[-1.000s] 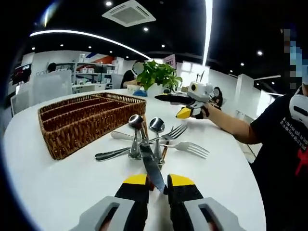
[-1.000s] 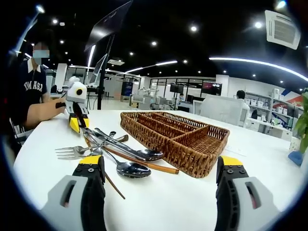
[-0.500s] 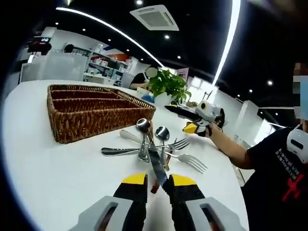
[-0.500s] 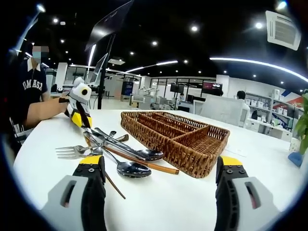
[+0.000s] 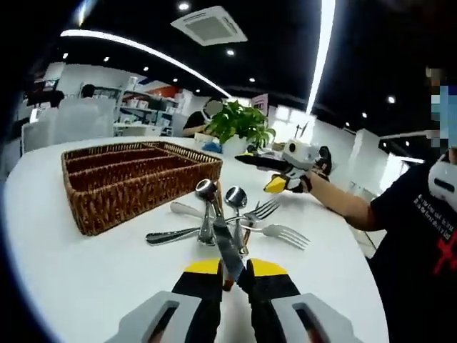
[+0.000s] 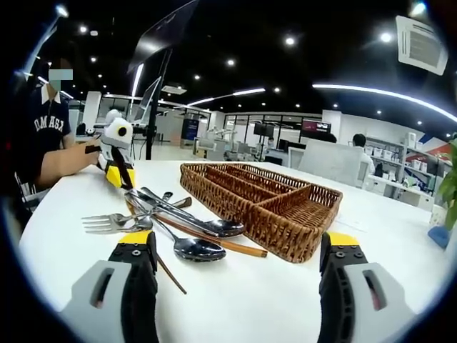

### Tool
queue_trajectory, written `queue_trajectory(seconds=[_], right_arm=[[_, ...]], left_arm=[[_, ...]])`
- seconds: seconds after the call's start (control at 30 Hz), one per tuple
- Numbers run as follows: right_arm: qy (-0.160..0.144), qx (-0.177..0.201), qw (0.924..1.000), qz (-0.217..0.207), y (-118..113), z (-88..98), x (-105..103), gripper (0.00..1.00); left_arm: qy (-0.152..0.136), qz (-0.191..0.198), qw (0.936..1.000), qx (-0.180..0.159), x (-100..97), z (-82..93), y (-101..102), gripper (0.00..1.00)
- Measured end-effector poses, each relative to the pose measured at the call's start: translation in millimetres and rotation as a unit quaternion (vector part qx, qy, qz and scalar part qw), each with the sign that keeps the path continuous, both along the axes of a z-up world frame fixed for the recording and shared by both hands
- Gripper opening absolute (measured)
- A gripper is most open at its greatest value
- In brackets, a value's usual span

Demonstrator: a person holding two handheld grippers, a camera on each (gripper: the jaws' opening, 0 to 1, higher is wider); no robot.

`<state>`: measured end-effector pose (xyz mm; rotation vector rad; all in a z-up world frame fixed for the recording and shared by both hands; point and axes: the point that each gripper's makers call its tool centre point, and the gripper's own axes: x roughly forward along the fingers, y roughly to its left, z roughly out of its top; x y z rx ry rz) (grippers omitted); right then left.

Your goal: Arrange the knives, forks, and spoons in their matching storage slots by inserting each utensil handle-first until every utensil is classified and aligned in the correct compartment

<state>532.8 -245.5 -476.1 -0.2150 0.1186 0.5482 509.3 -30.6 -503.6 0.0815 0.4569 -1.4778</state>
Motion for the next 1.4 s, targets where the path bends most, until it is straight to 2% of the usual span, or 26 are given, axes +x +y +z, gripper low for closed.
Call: queue_trajectory(seconds=[0.3,0.43,0.6,0.77,0.9,1.07,1.13,1.17,1.23,1.3,1.37,1.4], right_arm=[[0.001,-0.001,1.0000,-0.001,-0.7,-0.6,0.4,0.97],[0.002,-0.002,1.0000,0.000,0.3,-1.3,0.5,0.97],[0.003,-0.002,1.0000,0.001,1.0,-1.9,0.5,0.97],[0.003,-0.004,1.0000,0.002,1.1,-2.7,0.8,0.97],[0.004,-0.005,1.0000,0.002,1.3,-3.1,1.0,0.97],[0.000,-0.009,0.9999,0.004,1.5,-3.1,1.1,0.93],[0.000,-0.011,0.9999,0.008,3.1,-3.4,0.5,0.92],[-0.001,-0.011,0.9999,0.009,3.7,-3.3,0.3,0.92],[-0.003,-0.012,0.9998,0.012,5.3,-3.2,-0.1,0.89],[-0.006,-0.011,0.9997,0.021,9.3,-2.2,-0.9,0.81],[-0.012,0.015,0.9990,0.041,20.3,6.0,-2.6,0.76],[-0.011,0.020,0.9985,0.050,25.3,9.6,-3.9,0.70]], left_arm=[[-0.006,0.003,1.0000,0.001,-1.3,1.3,0.2,0.20],[-0.005,-0.002,0.9998,0.017,-5.8,-5.1,-5.3,0.18],[0.012,-0.001,0.9997,0.021,-7.8,-7.3,-8.2,0.16],[0.019,0.016,0.9994,0.025,-1.7,-8.0,-5.7,0.13],[0.009,0.029,0.9991,0.030,6.6,-8.3,-3.0,0.11],[-0.019,0.037,0.9984,0.038,10.1,-6.9,-2.8,0.10],[-0.039,0.043,0.9973,0.044,14.8,-7.1,-2.8,0.09],[-0.038,0.043,0.9974,0.045,14.8,-7.0,-2.7,0.09],[-0.046,0.045,0.9968,0.048,17.1,-7.0,-2.0,0.09],[-0.048,0.043,0.9968,0.046,17.4,-5.7,-1.3,0.09],[-0.047,0.044,0.9973,0.037,18.8,-1.7,-0.6,0.09],[-0.044,0.043,0.9976,0.032,19.1,0.2,-0.4,0.09]])
